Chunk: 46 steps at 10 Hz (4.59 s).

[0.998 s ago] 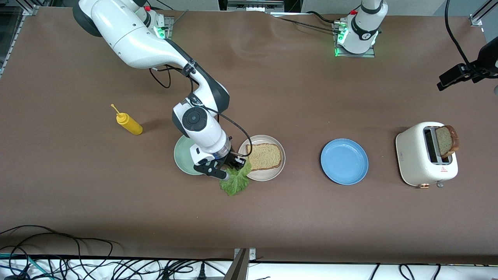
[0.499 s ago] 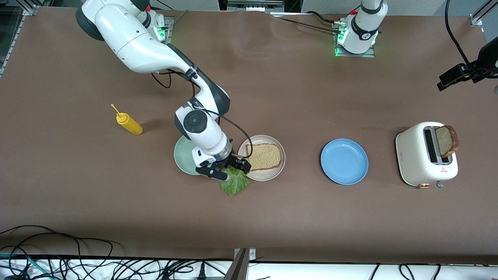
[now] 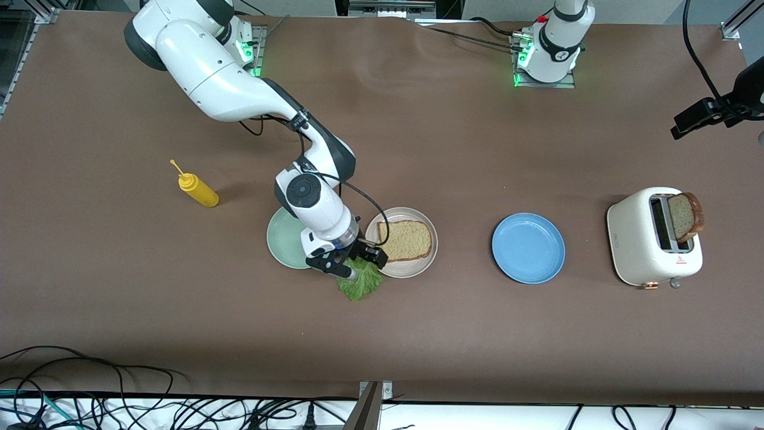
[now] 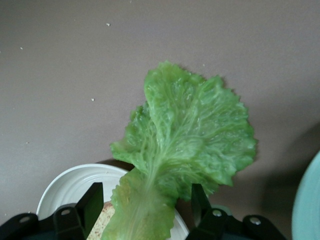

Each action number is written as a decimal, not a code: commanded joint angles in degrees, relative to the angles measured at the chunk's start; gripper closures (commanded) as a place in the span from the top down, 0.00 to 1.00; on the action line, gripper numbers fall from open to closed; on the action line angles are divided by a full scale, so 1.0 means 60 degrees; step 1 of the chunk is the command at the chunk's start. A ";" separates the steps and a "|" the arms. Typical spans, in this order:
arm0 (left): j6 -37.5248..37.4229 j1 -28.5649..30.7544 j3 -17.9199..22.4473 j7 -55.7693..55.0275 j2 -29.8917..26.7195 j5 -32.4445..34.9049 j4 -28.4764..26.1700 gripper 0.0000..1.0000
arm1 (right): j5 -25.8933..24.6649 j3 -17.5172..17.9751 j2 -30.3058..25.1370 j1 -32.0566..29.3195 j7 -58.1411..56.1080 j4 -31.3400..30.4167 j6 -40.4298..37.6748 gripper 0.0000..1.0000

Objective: Make sandwich on beige plate with both arms

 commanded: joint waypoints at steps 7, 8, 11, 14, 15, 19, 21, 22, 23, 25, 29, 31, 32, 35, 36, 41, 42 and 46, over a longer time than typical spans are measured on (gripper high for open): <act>-0.0110 0.0116 -0.0053 0.0023 0.0001 -0.0212 0.0103 1.00 | -0.0145 -0.0003 0.0035 0.0100 0.0198 0.0122 0.0114 0.00; -0.0110 0.0116 -0.0053 0.0023 0.0001 -0.0212 0.0103 1.00 | -0.0130 0.0011 -0.0023 0.0100 0.0198 0.0108 0.0027 0.00; -0.0110 0.0116 -0.0053 0.0023 0.0001 -0.0212 0.0103 1.00 | -0.0086 0.0142 -0.0417 0.0114 0.0256 0.0515 -0.1357 0.00; -0.0110 0.0116 -0.0053 0.0023 0.0001 -0.0212 0.0103 1.00 | -0.0130 0.0451 -0.0580 0.0450 0.2739 0.1001 -0.2287 0.00; -0.0110 0.0116 -0.0053 0.0023 0.0001 -0.0212 0.0103 1.00 | -0.0145 0.0393 -0.0580 0.0611 0.3472 0.1045 -0.2288 0.00; -0.0110 0.0116 -0.0053 0.0023 0.0001 -0.0212 0.0103 1.00 | -0.0145 0.0085 -0.0478 0.1227 0.5963 0.1558 -0.2215 0.00; -0.0110 0.0116 -0.0053 0.0023 0.0001 -0.0212 0.0103 1.00 | -0.0159 -0.0002 -0.0449 0.1446 0.7123 0.1558 -0.2215 0.00; -0.0110 0.0116 -0.0053 0.0023 0.0001 -0.0212 0.0103 1.00 | -0.0159 -0.0279 -0.0434 0.1622 0.7503 0.1558 -0.2171 0.00; -0.0110 0.0116 -0.0053 0.0023 0.0001 -0.0212 0.0103 1.00 | -0.0159 -0.0484 -0.0361 0.1797 0.7971 0.1558 -0.2069 0.00; -0.0110 0.0116 -0.0053 0.0023 0.0001 -0.0212 0.0103 1.00 | -0.0145 -0.0545 -0.0230 0.1931 0.8078 0.1558 -0.1952 0.00; -0.0110 0.0116 -0.0053 0.0023 0.0001 -0.0212 0.0103 1.00 | -0.0116 -0.0545 -0.0010 0.1946 0.8342 0.1558 -0.1411 0.00; -0.0110 0.0116 -0.0039 0.0023 0.0001 -0.0212 0.0103 1.00 | -0.0116 -0.0618 0.0035 0.2063 0.8342 0.1543 -0.1380 0.34; -0.0110 0.0116 -0.0038 0.0023 0.0001 -0.0212 0.0103 1.00 | -0.0116 -0.0618 0.0020 0.2048 0.8400 0.1543 -0.1380 0.73; -0.0110 0.0116 -0.0038 0.0023 0.0001 -0.0212 0.0103 1.00 | -0.0086 -0.0633 -0.0024 0.1990 0.8459 0.1558 -0.1409 1.00; -0.0110 0.0116 -0.0038 0.0023 0.0001 -0.0212 0.0103 1.00 | -0.0086 -0.0633 -0.0053 0.1990 0.8459 0.1558 -0.1453 1.00; -0.0110 0.0116 -0.0038 0.0023 0.0001 -0.0212 0.0088 1.00 | -0.0072 -0.0211 -0.0973 0.0982 0.7205 0.1543 -0.3366 1.00; -0.0154 0.0116 -0.0038 0.0023 0.0001 -0.0212 0.0073 1.00 | -0.0072 0.0241 -0.1208 0.0500 0.6533 0.1543 -0.4141 1.00; -0.0272 0.0116 -0.0038 0.0023 0.0001 -0.0212 0.0088 1.00 | -0.0086 0.0627 -0.2394 -0.0645 0.2888 0.1485 -0.7306 1.00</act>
